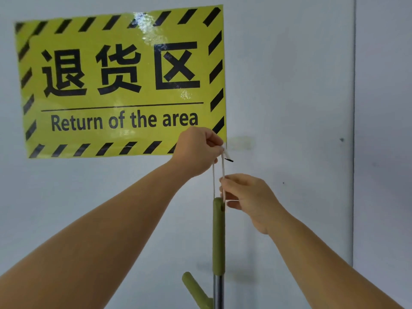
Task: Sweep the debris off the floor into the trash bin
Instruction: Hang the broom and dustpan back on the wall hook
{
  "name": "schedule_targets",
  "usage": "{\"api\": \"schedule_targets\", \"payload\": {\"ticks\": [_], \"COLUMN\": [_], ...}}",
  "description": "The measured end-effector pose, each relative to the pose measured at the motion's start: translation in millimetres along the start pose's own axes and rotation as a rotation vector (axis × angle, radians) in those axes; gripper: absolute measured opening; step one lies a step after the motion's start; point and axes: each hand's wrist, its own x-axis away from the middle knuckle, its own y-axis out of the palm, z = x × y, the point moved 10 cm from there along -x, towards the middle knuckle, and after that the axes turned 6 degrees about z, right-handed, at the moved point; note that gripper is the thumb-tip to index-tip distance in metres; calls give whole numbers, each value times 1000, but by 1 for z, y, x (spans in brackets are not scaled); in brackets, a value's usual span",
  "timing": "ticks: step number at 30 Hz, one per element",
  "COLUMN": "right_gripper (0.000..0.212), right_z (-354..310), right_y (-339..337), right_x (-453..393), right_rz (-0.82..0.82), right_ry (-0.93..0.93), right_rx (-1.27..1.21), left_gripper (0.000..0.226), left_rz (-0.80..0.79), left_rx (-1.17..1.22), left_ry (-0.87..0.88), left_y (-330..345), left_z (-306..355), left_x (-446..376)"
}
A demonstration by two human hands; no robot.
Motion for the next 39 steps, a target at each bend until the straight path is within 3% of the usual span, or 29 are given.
{"api": "schedule_targets", "payload": {"ticks": [13,19,26,31,39], "right_gripper": [19,25,25,23,30], "right_z": [-23,-17,-21,-16,0], "right_y": [-17,-21,-21,-13,-2], "right_x": [-93,-122,-130,-129,-126], "right_rz": [301,370,358,287,230], "right_ry": [-346,-396,-467,-497,-416], "right_rx": [328,486,801,924,880], "left_gripper": [5,11,9,10,12], "left_rz": [118,118,190,159,138], "left_rx": [-93,-292,-365,-378,-404], "left_ry": [-58,-6,56,-13,-149], "left_y": [37,61,69,75,80], "left_z": [-44,-59,-67,-77,-89], "left_x": [-49,-59,-54,-43,-34]}}
